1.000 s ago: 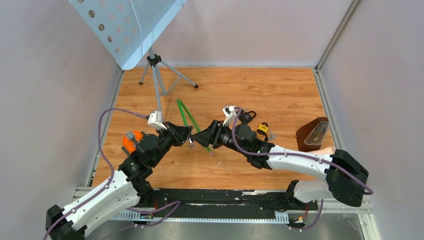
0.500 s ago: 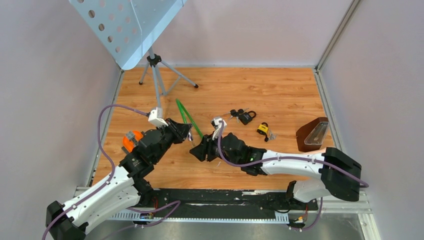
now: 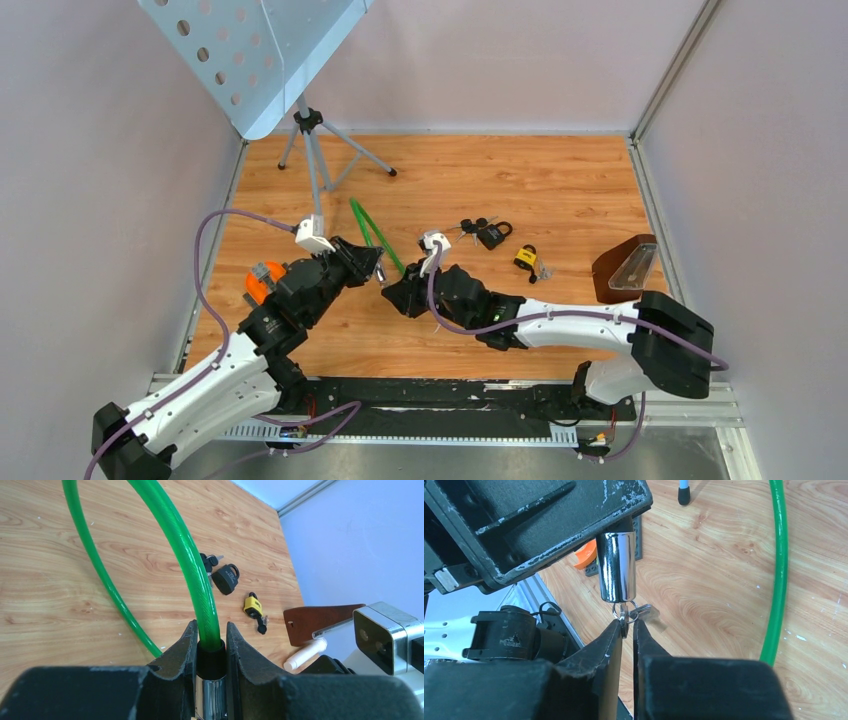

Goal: Lock with the key
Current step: Adjust the key in the lock.

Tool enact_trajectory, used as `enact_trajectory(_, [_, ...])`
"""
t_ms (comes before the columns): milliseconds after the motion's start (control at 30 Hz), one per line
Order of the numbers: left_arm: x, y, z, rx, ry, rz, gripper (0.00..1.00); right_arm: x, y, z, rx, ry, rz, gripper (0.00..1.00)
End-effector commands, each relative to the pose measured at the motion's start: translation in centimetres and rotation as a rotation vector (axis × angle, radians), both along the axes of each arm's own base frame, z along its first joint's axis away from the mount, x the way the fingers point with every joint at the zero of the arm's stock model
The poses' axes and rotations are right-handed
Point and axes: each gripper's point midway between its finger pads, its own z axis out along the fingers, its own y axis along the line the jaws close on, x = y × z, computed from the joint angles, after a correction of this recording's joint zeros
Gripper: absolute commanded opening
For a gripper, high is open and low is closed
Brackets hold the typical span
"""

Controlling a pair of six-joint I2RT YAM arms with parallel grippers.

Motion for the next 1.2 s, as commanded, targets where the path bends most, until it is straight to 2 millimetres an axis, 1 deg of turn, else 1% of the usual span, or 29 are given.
enact_trajectory(0, [-0.2,0.1,2.8,-0.041,-0.06,-0.007,0.0,1.1,1.2,4.4,0.145,-0.033,-0.004,0.09])
enact_trajectory(100, [-0.7,-0.2,2.8,-0.034,-0.079,-0.041,0.0,1.0,0.7,5.1,0.203,0.025,0.024,0.0])
enact_trajectory(133, [-0.8,-0.3,3.0,-0.032,-0.095,-0.054,0.0,1.1,0.3,5.5,0.234,0.05,0.039,0.0])
enact_trajectory(167, [-1.1,-0.6,2.8,-0.029,-0.098,-0.08,0.0,0.8,0.1,5.9,0.27,0.082,0.069,0.0])
enact_trajectory(200, [-1.3,-0.7,3.2,-0.035,-0.119,-0.095,0.0,0.7,-0.3,6.4,0.307,0.109,0.093,0.0])
enact_trajectory(233, [-1.6,-1.0,2.9,-0.032,-0.122,-0.12,0.0,0.6,-0.7,6.8,0.344,0.144,0.113,0.0])
enact_trajectory(267, [-1.8,-1.0,3.3,-0.037,-0.146,-0.133,0.0,0.6,-1.0,7.2,0.381,0.177,0.13,0.0])
enact_trajectory(300, [-2.2,-1.4,3.1,-0.035,-0.153,-0.162,0.0,0.4,-1.4,7.6,0.414,0.208,0.153,0.0])
enact_trajectory(333, [-2.4,-1.4,3.6,-0.04,-0.18,-0.176,0.0,0.2,-1.7,8.0,0.446,0.238,0.173,0.0])
enact_trajectory(467, [-3.5,-1.9,4.7,-0.047,-0.25,-0.244,0.0,-0.9,-2.6,8.9,0.556,0.362,0.251,0.0])
enact_trajectory(533, [-3.9,-2.2,5.3,-0.055,-0.282,-0.272,0.0,-1.5,-3.2,9.5,0.647,0.428,0.286,0.0])
enact_trajectory(567, [-4.0,-2.2,5.8,-0.065,-0.302,-0.278,0.0,-1.8,-3.5,9.5,0.674,0.461,0.3,0.0])
enact_trajectory(600, [-4.2,-2.3,6.0,-0.066,-0.312,-0.289,0.0,-2.0,-3.7,9.9,0.707,0.479,0.32,0.0])
enact_trajectory(733, [-4.3,-2.7,7.1,-0.085,-0.357,-0.303,0.0,-2.9,-3.8,10.8,0.77,0.533,0.387,0.0])
enact_trajectory(833, [-4.1,-3.0,7.4,-0.079,-0.368,-0.313,0.0,-2.9,-3.6,10.7,0.766,0.532,0.395,0.0])
enact_trajectory(867, [-4.1,-3.0,7.6,-0.079,-0.372,-0.312,0.0,-2.7,-3.6,10.1,0.742,0.531,0.377,0.04])
enact_trajectory(900, [-4.0,-3.1,7.6,-0.073,-0.369,-0.31,0.0,-2.5,-3.5,9.6,0.717,0.524,0.356,0.12])
enact_trajectory(933, [-3.9,-3.0,7.9,-0.073,-0.374,-0.304,0.0,-2.3,-3.6,9.3,0.693,0.501,0.335,0.22])
enact_trajectory(967, [-3.7,-3.0,7.8,-0.064,-0.37,-0.303,0.0,-2.1,-3.7,8.9,0.662,0.479,0.309,0.32])
enact_trajectory(1033, [-3.7,-3.1,8.0,-0.054,-0.371,-0.303,0.0,-1.8,-4.3,8.3,0.601,0.437,0.253,0.48])
enact_trajectory(1067, [-3.6,-3.0,8.3,-0.053,-0.374,-0.302,0.0,-1.6,-4.6,8.0,0.569,0.408,0.228,0.53])
enact_trajectory(1100, [-3.6,-3.1,8.3,-0.046,-0.376,-0.302,0.0,-1.6,-5.2,8.6,0.555,0.369,0.209,0.59])
enact_trajectory(1167, [-3.6,-3.1,8.5,-0.038,-0.38,-0.302,0.0,-1.3,-6.3,8.3,0.506,0.308,0.155,0.67])
